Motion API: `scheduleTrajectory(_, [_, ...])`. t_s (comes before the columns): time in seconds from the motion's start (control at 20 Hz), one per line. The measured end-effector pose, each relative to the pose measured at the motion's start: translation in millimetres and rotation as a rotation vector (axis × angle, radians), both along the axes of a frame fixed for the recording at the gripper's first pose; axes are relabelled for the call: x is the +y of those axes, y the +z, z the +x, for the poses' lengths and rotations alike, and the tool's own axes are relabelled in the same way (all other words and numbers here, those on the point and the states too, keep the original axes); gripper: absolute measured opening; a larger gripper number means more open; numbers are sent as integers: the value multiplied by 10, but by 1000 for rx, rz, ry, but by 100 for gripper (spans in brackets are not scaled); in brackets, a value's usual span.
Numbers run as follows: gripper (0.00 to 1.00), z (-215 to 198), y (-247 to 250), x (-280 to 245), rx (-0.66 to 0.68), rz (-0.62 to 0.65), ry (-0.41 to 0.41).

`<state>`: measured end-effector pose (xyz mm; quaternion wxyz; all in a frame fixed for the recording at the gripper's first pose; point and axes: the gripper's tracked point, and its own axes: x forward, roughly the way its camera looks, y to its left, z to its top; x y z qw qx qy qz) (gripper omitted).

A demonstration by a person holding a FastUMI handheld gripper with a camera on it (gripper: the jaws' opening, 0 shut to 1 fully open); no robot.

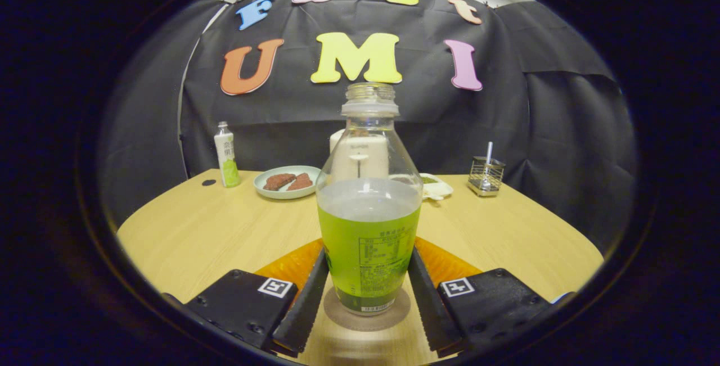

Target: Take the bottle from table, then pour the juice into the cup, finally place the bottle on the coaster

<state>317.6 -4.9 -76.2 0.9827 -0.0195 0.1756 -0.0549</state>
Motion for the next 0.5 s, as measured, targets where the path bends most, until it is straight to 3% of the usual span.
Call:
scheduleTrajectory(0.45, [84,-18,-23,37,11,-13,27])
scheduleTrajectory(0.5, [90,-33,-19,68,19,-10,47])
